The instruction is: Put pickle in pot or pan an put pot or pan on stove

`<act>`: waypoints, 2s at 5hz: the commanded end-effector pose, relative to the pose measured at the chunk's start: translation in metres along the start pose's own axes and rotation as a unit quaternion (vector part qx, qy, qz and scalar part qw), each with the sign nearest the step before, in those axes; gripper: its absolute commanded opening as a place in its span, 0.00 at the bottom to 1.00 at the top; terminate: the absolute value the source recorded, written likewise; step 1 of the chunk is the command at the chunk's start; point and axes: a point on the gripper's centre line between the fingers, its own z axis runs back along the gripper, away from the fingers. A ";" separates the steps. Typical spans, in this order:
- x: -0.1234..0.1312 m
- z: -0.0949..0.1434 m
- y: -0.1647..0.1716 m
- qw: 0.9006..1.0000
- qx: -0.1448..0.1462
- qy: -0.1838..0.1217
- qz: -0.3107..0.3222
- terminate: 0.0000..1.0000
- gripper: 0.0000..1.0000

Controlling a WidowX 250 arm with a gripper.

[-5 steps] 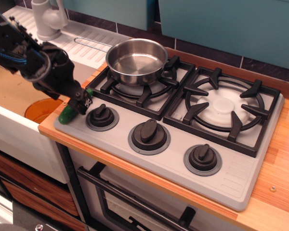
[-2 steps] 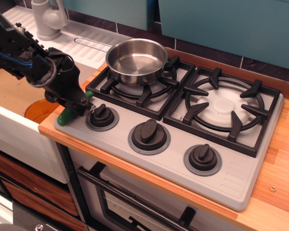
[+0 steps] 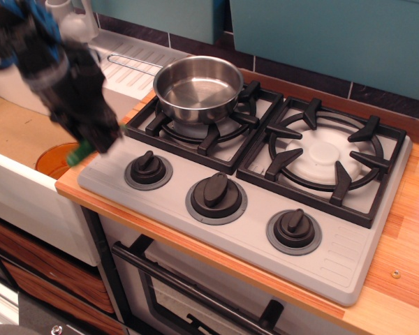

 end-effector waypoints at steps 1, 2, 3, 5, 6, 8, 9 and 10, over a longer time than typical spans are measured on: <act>0.043 0.073 0.002 0.999 0.007 0.035 0.013 0.00 0.00; 0.063 0.073 -0.001 0.999 0.014 0.041 0.025 0.00 0.00; 0.080 0.066 -0.009 0.998 0.026 0.040 0.042 0.00 0.00; 0.097 0.040 -0.028 0.997 0.027 0.021 0.070 0.00 0.00; 0.103 0.027 -0.036 0.997 0.027 0.009 0.076 0.00 0.00; 0.120 0.004 -0.045 0.996 0.026 -0.014 0.088 0.00 0.00; 0.128 -0.004 -0.047 0.996 0.024 -0.019 0.088 0.00 0.00; 0.133 -0.010 -0.046 0.996 0.022 -0.024 0.080 0.00 1.00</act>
